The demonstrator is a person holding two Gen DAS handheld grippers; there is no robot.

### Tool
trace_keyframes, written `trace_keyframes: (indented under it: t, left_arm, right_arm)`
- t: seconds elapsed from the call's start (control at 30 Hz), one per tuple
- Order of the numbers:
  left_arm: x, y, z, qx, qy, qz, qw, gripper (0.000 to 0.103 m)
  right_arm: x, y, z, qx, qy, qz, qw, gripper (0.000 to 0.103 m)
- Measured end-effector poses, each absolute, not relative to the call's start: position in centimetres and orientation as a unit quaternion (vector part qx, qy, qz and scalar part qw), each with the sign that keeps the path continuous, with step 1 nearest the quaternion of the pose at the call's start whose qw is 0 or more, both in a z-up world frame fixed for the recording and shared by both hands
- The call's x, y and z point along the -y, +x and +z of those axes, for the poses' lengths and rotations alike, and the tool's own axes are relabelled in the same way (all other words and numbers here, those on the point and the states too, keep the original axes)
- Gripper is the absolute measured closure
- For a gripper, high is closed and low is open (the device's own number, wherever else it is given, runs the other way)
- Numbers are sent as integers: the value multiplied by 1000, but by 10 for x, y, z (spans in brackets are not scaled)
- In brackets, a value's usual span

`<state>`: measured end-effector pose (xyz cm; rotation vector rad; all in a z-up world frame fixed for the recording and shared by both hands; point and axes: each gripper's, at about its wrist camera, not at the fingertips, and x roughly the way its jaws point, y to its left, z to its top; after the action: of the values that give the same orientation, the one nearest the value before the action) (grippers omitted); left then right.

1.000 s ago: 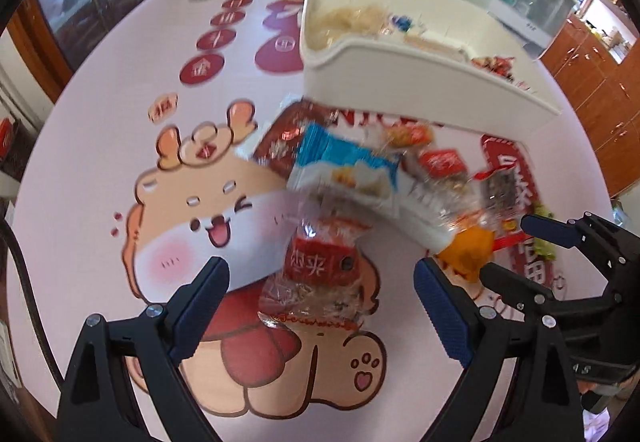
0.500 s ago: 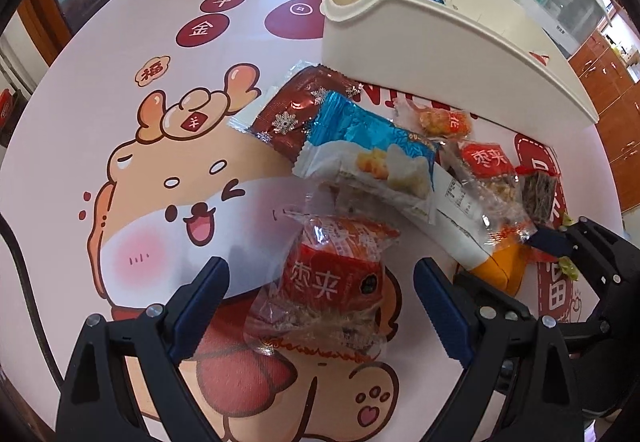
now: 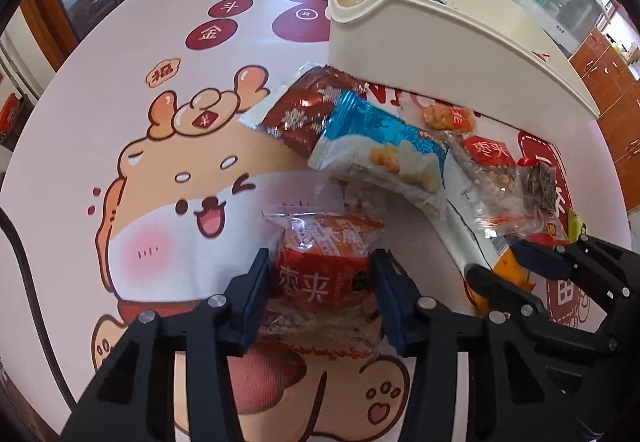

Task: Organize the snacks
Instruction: 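Grasp the red-labelled clear snack bag with left gripper while right grasps the white-orange bar, then carry the red-labelled bag and white-orange bar over the white tray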

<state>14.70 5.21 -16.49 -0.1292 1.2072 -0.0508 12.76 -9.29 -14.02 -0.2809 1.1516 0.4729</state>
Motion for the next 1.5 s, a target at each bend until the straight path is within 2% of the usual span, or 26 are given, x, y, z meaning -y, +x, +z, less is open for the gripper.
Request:
trace_keyframes:
  t: [0.33,0.77,1.13,1.5]
  left_arm:
    - [-62,104,-153,-576,-85,-33,813,56]
    - [-53,70,-85,-556,-101,-53,824,55]
    - [-38,90,-25,-510,-77,-71,854,55]
    - [-33,143,42,-441,-42,-80,893,55]
  right_arm:
    - [98,93,-129,-554,-95,236,793,72]
    - [103,34,-67,-526,-65,270,804,72]
    - [120,44,-11,-475,-32,242,846,72]
    - [137,93,36,-432,-15,185,883,72]
